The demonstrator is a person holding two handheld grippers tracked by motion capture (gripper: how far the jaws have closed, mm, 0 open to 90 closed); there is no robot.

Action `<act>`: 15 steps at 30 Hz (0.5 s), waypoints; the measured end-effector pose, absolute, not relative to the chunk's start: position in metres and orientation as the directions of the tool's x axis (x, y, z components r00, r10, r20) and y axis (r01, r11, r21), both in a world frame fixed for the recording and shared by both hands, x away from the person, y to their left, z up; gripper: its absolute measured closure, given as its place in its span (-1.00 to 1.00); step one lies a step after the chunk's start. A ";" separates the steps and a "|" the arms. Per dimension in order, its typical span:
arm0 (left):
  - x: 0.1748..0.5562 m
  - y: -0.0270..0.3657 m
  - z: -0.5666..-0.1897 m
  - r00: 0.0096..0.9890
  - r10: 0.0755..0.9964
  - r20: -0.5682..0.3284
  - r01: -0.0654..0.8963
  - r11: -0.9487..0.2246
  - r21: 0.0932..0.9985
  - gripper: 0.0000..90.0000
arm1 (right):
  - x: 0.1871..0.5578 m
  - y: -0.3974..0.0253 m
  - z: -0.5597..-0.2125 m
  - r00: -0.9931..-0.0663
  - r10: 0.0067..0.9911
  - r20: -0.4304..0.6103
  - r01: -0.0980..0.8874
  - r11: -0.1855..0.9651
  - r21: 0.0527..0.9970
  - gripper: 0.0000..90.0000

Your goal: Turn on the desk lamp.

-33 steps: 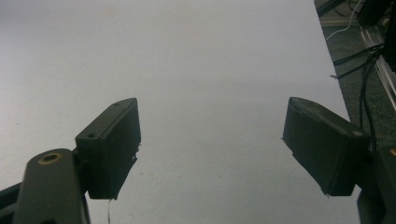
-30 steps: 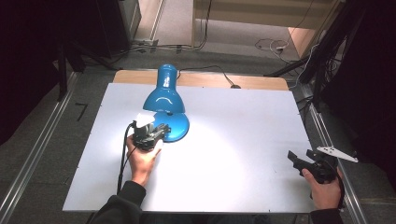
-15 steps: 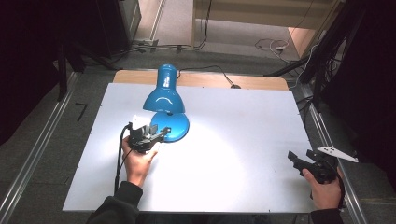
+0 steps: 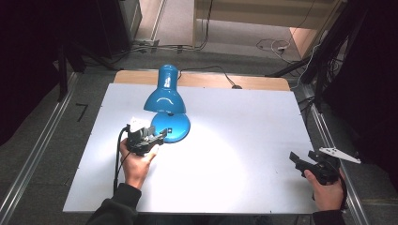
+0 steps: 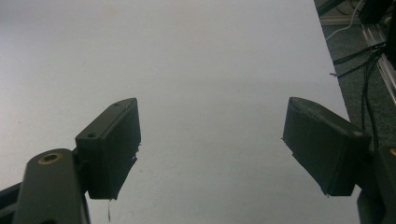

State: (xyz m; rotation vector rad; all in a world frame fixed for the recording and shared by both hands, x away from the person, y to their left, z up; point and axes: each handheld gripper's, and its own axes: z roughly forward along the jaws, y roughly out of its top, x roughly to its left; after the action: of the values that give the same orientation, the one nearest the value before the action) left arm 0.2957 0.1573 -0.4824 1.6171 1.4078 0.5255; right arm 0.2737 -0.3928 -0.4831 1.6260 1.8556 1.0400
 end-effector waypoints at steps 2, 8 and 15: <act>0.294 0.160 -0.482 0.256 0.937 -0.239 0.554 0.061 0.830 0.03 | 0.274 -0.393 -0.483 -0.195 0.971 0.137 0.622 0.014 0.783 -0.61; 0.290 0.167 -0.483 0.243 0.940 -0.239 0.558 0.066 0.827 -0.05 | 0.273 -0.393 -0.483 -0.197 0.971 0.136 0.623 0.016 0.782 -0.61; 0.282 0.172 -0.481 0.240 0.940 -0.242 0.557 0.071 0.827 -0.09 | 0.273 -0.393 -0.483 -0.196 0.971 0.138 0.626 0.016 0.780 -0.61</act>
State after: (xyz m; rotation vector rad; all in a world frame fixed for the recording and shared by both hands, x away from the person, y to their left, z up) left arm 0.2822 0.1717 -0.4808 1.6020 1.4313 0.5287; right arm 0.2733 -0.3930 -0.4834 1.6285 1.8581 1.0387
